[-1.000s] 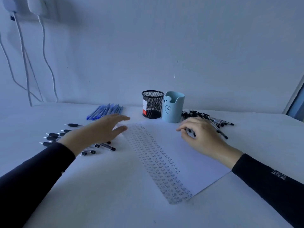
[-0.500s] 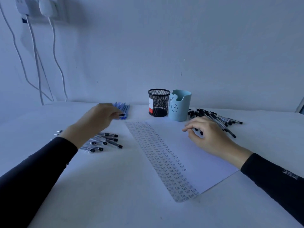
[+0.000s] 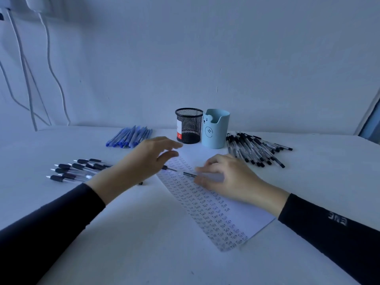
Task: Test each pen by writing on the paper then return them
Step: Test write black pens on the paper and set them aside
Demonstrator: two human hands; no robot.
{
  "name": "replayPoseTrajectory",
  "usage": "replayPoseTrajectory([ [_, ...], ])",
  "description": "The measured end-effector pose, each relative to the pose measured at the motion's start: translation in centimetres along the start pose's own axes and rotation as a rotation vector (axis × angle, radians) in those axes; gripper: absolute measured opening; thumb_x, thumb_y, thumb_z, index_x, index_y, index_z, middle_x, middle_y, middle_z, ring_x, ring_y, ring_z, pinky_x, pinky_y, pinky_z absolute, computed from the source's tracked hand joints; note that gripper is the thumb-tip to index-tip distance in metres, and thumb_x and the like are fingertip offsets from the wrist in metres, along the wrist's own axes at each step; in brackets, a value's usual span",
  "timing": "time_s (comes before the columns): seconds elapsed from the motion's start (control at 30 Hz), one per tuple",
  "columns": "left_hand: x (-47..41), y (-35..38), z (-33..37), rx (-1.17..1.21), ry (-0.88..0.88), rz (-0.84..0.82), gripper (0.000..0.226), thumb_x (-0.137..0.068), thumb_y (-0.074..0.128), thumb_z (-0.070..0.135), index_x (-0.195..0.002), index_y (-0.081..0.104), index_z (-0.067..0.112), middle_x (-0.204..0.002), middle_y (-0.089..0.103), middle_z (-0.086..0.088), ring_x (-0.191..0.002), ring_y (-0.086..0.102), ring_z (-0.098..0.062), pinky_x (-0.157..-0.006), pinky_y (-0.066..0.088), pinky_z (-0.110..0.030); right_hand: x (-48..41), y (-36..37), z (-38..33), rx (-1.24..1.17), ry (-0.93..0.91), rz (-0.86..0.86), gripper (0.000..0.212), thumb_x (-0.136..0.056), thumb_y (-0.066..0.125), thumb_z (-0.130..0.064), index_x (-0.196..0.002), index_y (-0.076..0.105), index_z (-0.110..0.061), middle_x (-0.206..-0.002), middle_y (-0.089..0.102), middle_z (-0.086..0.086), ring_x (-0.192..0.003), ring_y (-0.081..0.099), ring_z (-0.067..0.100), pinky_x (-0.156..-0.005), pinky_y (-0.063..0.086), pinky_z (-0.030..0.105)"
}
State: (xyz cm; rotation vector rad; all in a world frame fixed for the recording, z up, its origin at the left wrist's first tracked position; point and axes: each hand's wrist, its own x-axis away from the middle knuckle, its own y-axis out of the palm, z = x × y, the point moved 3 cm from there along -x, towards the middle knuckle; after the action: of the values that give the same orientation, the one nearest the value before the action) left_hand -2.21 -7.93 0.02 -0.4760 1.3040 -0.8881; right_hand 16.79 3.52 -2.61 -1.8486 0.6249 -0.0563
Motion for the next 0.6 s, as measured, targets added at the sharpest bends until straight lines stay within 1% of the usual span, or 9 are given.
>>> replayPoseTrajectory([
  [0.07, 0.2, -0.6, -0.7, -0.028, -0.088, 0.012, 0.026, -0.093, 0.062, 0.02, -0.116, 0.07, 0.013, -0.109, 0.071, -0.002, -0.089, 0.062, -0.004, -0.084, 0.05, -0.023, -0.2, 0.2, -0.3, -0.054, -0.002, 0.037, 0.048, -0.077, 0.061, -0.068, -0.111, 0.072, -0.038, -0.115, 0.059, -0.017, -0.111, 0.047, 0.006, -0.1, 0.035, 0.03],
  [0.17, 0.6, -0.6, -1.3, -0.107, -0.188, -0.063, 0.032, -0.094, 0.055, 0.035, -0.12, 0.067, 0.02, -0.116, 0.067, 0.004, -0.103, 0.062, -0.01, -0.089, 0.048, -0.026, -0.6, -1.1, 0.4, -0.318, 0.055, 0.134, 0.016, -0.083, 0.075, -0.037, -0.095, 0.076, -0.027, -0.104, 0.067, -0.016, -0.104, 0.058, 0.004, -0.094, 0.042, 0.025],
  [0.27, 0.8, -0.1, -1.5, -0.119, -0.244, -0.144, 0.051, -0.089, 0.043, 0.056, -0.122, 0.065, 0.024, -0.121, 0.063, 0.006, -0.107, 0.059, -0.011, -0.089, 0.046, -0.026, -0.7, -3.2, 1.1, -0.919, 0.193, 0.16, 0.008, -0.093, 0.064, -0.021, -0.096, 0.063, -0.014, -0.096, 0.073, -0.003, -0.095, 0.066, 0.014, -0.09, 0.051, 0.03],
  [0.33, 0.9, 0.4, -1.1, -0.079, -0.265, -0.251, 0.067, -0.083, 0.036, 0.074, -0.125, 0.062, 0.028, -0.128, 0.059, 0.008, -0.11, 0.056, -0.009, -0.092, 0.043, -0.024, -0.7, -4.5, 1.6, -1.248, 0.236, 0.179, 0.009, -0.095, 0.058, -0.024, -0.1, 0.053, -0.018, -0.095, 0.074, 0.005, -0.088, 0.067, 0.023, -0.087, 0.053, 0.037],
  [0.37, 1.0, 0.7, -0.7, -0.053, -0.273, -0.343, 0.076, -0.078, 0.033, 0.082, -0.128, 0.059, 0.03, -0.133, 0.055, 0.01, -0.116, 0.052, -0.008, -0.098, 0.04, -0.026, -0.7, -4.9, 1.7, -1.36, 0.256, 0.173, 0.01, -0.095, 0.055, -0.03, -0.102, 0.053, -0.022, -0.088, 0.071, 0.002, -0.081, 0.067, 0.022, -0.085, 0.052, 0.038],
  [0.4, 1.2, 0.9, -0.4, -0.035, -0.29, -0.443, 0.086, -0.071, 0.03, 0.088, -0.132, 0.054, 0.034, -0.138, 0.05, 0.013, -0.123, 0.047, -0.008, -0.104, 0.037, -0.029, -0.6, -5.1, 1.8, -1.446, 0.279, 0.151, 0.013, -0.096, 0.053, -0.036, -0.105, 0.057, -0.027, -0.078, 0.065, -0.002, -0.071, 0.062, 0.019, -0.08, 0.05, 0.038],
  [0.47, 1.7, 1.2, -0.2, -0.047, -0.332, -0.584, 0.096, -0.061, 0.03, 0.095, -0.138, 0.045, 0.04, -0.146, 0.039, 0.018, -0.134, 0.035, -0.008, -0.114, 0.028, -0.036, -0.4, -5.4, 1.5, -1.581, 0.347, 0.073, 0.026, -0.098, 0.046, -0.05, -0.111, 0.064, -0.036, -0.065, 0.04, -0.005, -0.052, 0.036, 0.013, -0.062, 0.041, 0.029],
  [0.53, 1.9, 1.2, -0.5, -0.101, -0.343, -0.631, 0.1, -0.056, 0.035, 0.099, -0.141, 0.036, 0.046, -0.151, 0.03, 0.023, -0.139, 0.028, -0.006, -0.117, 0.022, -0.037, -0.1, -5.6, 1.0, -1.648, 0.401, -0.015, 0.046, -0.093, 0.042, -0.062, -0.114, 0.068, -0.031, -0.057, 0.019, -0.006, -0.047, 0.013, 0.012, -0.047, 0.022, 0.021],
  [0.6, 2.0, 1.1, -0.9, -0.121, -0.345, -0.659, 0.101, -0.054, 0.04, 0.1, -0.142, 0.031, 0.051, -0.152, 0.026, 0.026, -0.141, 0.023, -0.005, -0.118, 0.019, -0.038, 0.2, -5.7, 0.5, -1.686, 0.428, -0.06, 0.058, -0.089, 0.041, -0.064, -0.106, 0.073, -0.019, -0.051, 0.008, -0.008, -0.042, 0.004, 0.011, -0.039, 0.012, 0.019],
])
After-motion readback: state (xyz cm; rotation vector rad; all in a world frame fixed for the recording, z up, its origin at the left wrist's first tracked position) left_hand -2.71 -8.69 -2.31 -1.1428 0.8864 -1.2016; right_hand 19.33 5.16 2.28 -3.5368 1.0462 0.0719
